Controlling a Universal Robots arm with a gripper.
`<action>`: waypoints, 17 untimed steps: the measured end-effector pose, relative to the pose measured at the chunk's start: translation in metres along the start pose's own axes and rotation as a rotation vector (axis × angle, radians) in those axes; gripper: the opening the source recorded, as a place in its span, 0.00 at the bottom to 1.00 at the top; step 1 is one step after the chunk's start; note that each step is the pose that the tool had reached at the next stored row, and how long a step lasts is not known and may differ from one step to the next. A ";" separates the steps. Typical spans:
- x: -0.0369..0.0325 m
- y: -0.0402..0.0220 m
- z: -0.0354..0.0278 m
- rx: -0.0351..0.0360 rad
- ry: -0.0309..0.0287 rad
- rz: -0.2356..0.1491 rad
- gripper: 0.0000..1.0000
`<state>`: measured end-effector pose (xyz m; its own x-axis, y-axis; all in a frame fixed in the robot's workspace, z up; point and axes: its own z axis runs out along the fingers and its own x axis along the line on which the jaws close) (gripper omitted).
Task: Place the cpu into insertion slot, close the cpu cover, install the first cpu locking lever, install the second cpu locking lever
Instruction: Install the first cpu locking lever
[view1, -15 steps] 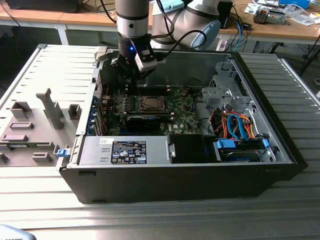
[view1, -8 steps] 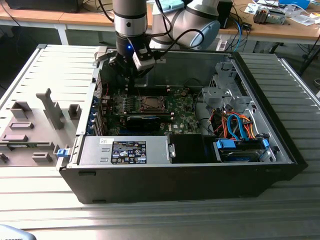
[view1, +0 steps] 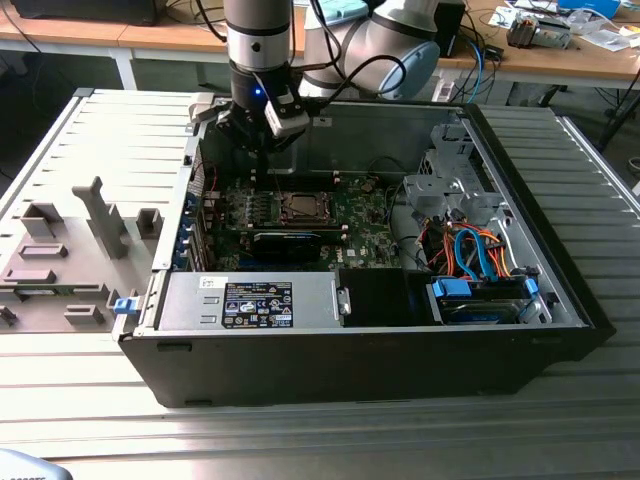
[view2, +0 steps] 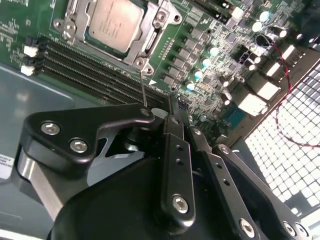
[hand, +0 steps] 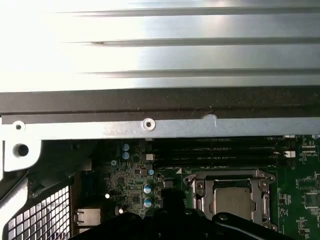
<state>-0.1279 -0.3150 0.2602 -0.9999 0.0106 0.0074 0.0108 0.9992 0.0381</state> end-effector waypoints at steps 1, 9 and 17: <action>0.0000 0.0004 0.0001 -0.0024 0.0001 -0.005 0.11; -0.0013 0.0044 0.0005 -0.0096 0.0022 -0.052 0.11; -0.0060 0.0046 0.0005 -0.0096 0.0022 -0.053 0.11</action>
<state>-0.1218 -0.3104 0.2598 -0.9990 -0.0430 0.0073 -0.0426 0.9979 0.0481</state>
